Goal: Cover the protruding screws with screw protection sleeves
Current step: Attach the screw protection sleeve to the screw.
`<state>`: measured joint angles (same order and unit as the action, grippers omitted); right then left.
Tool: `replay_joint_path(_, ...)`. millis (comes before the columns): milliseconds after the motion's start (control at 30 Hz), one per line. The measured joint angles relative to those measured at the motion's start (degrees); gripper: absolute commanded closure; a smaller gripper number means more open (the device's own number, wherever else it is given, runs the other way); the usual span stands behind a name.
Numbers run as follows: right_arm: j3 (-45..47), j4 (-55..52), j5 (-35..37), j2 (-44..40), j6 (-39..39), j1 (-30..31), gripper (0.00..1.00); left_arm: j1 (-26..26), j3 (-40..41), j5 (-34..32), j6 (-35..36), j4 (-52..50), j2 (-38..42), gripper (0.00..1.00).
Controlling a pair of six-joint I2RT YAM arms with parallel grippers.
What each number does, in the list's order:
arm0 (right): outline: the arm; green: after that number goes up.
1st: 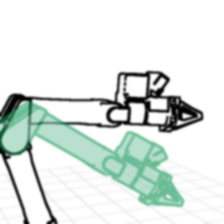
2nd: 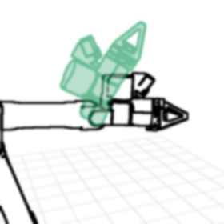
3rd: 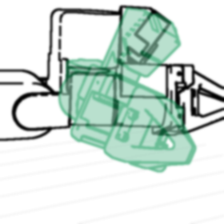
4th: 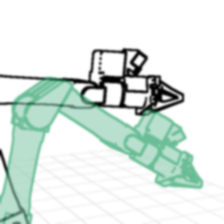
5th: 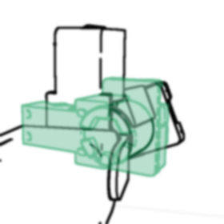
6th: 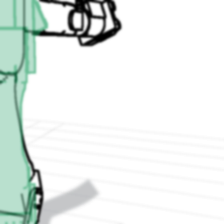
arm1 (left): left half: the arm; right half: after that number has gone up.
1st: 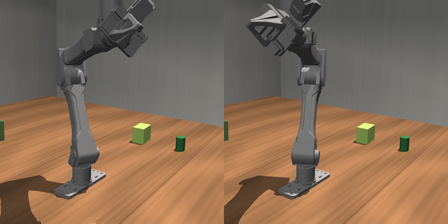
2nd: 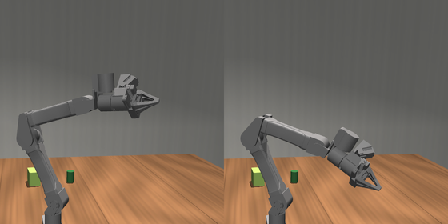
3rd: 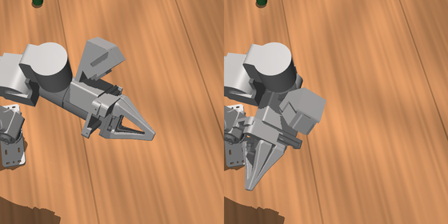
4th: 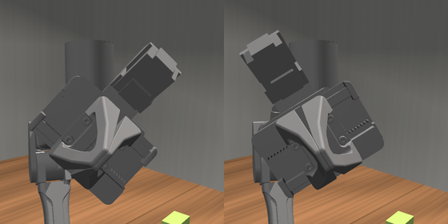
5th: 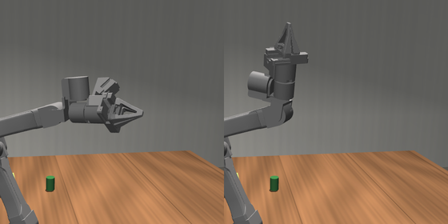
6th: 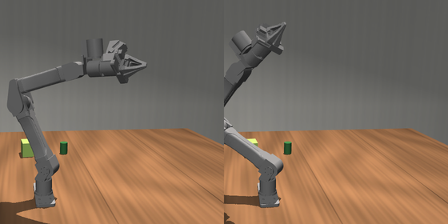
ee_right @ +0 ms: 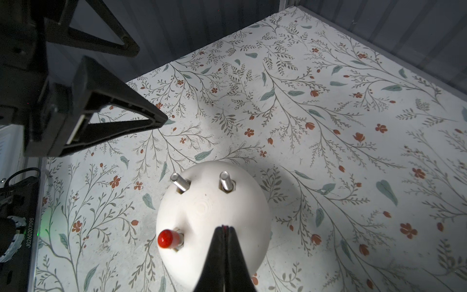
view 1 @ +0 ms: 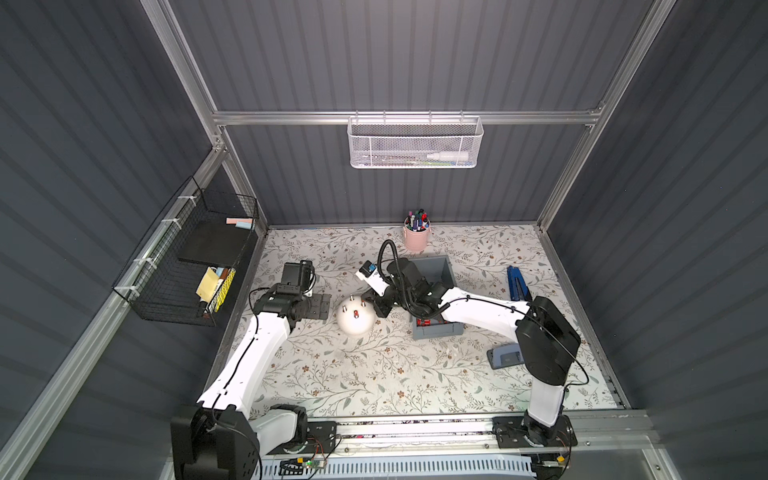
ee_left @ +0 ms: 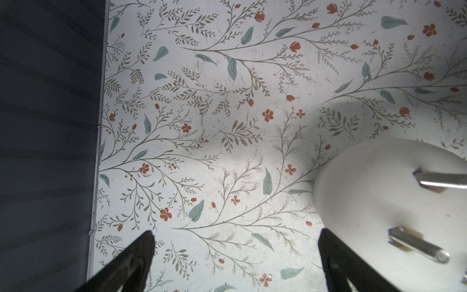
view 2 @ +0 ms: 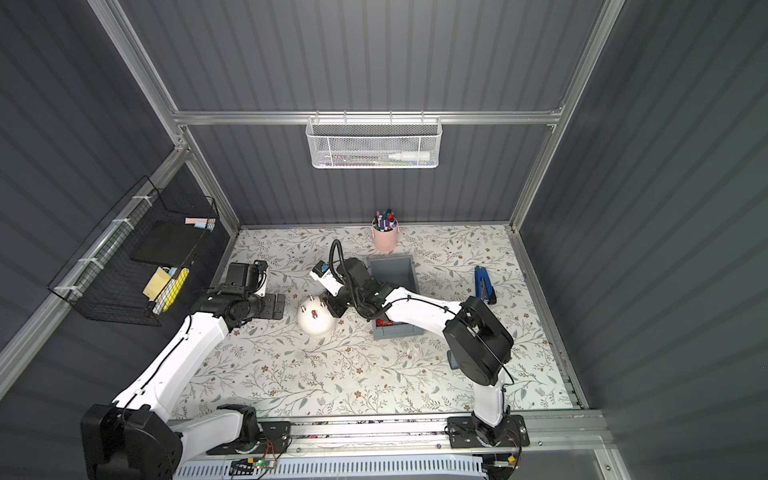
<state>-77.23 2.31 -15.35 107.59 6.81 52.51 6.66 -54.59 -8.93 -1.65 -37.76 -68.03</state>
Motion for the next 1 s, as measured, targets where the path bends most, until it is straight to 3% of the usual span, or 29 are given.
replay_joint_path(1000,-0.07,-0.81,0.22,-0.02,1.38,0.15,0.97,0.00,0.00,0.76,-0.61,0.00,-0.72,0.00)
